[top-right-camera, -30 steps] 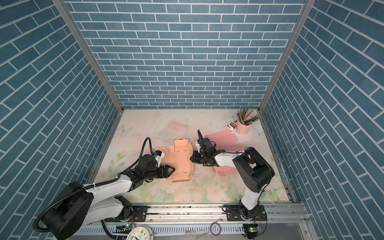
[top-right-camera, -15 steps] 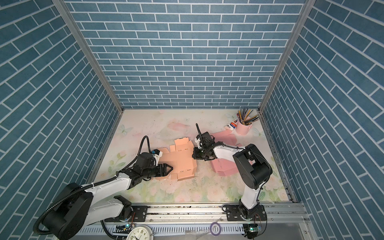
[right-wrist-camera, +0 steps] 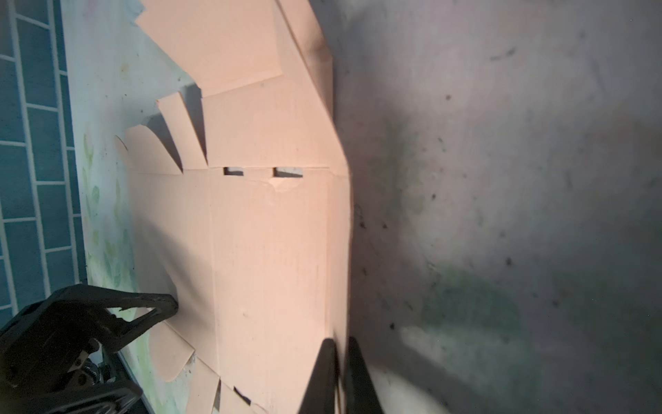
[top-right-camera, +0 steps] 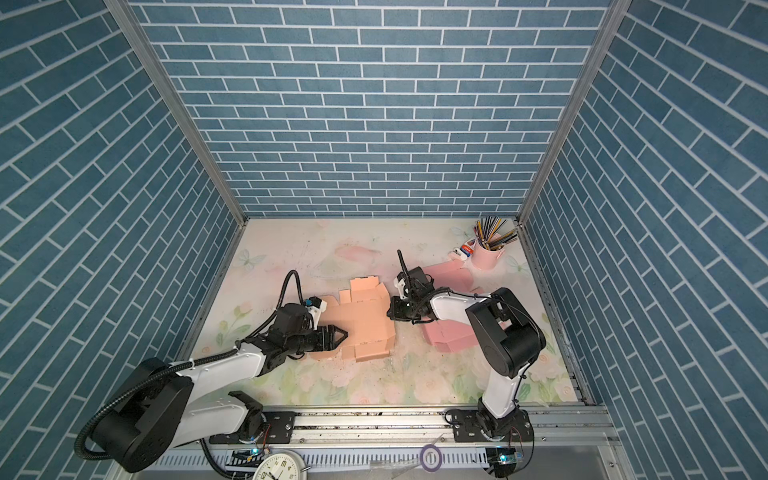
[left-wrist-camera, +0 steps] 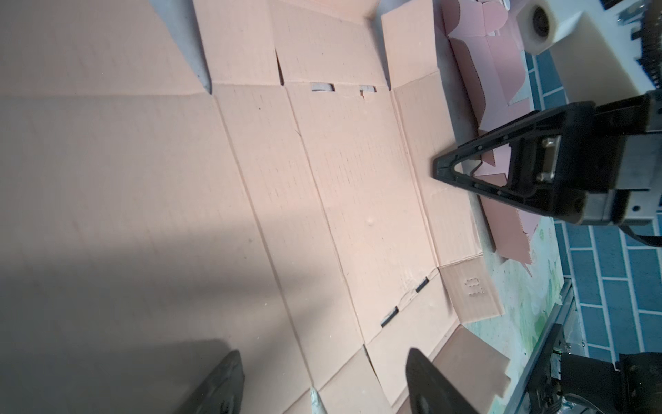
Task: Fold the paper box
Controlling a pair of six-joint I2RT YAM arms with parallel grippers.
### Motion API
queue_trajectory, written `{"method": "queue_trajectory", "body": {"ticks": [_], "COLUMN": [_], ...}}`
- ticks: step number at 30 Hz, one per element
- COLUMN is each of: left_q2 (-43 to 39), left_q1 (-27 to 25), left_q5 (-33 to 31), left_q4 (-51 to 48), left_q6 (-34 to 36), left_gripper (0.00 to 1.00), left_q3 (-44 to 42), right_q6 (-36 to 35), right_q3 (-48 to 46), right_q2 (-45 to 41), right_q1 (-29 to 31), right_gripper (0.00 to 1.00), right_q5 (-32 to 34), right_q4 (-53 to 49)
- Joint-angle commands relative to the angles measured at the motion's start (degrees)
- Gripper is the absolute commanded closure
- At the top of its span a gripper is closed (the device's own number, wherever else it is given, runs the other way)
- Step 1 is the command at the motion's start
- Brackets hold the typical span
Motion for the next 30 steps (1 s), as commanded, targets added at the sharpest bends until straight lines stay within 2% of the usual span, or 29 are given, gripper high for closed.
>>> {"method": "queue_trajectory", "body": {"ticks": [1,6,10,15,22,30], "left_q2": [-4.56,-5.34,-3.67,-0.71,8.84,17.92], "left_q1": [0.36,0.35,0.34,0.3,0.37,0.28], "left_q5": [-3.12,-3.62,-1.1,0.67,5.11,4.15], "left_q4": [-3.18,-7.88,-6.0,-5.01,-0.71,1.39], "left_q6": [-0.61,2.83,2.31,2.96,2.6,2.81], "left_gripper": [0.31,0.37,0.47,0.62,0.76,0.93], "left_q3": [-0.15,4.06,5.68,9.57,17.14,25.39], "right_q6": [-0.18,-2.49,-3.97,-3.41,-4.1,-4.46], "right_q3": [-0.37,1.14,3.37,2.99,3.18,3.22], "right_q2": [-2.04,-4.22,-4.59,-6.74,-8.9,-9.51], "right_q1": [0.4,1.6,3.38,4.52,5.34,5.81], "right_gripper": [0.97,1.0,1.0,1.0,1.0,1.0], "right_q5": [1.96,3.74,6.2,6.73,8.11,8.57], "right_q4": [-1.54,-5.81,-10.12,-10.55,-11.78,-12.6]}}
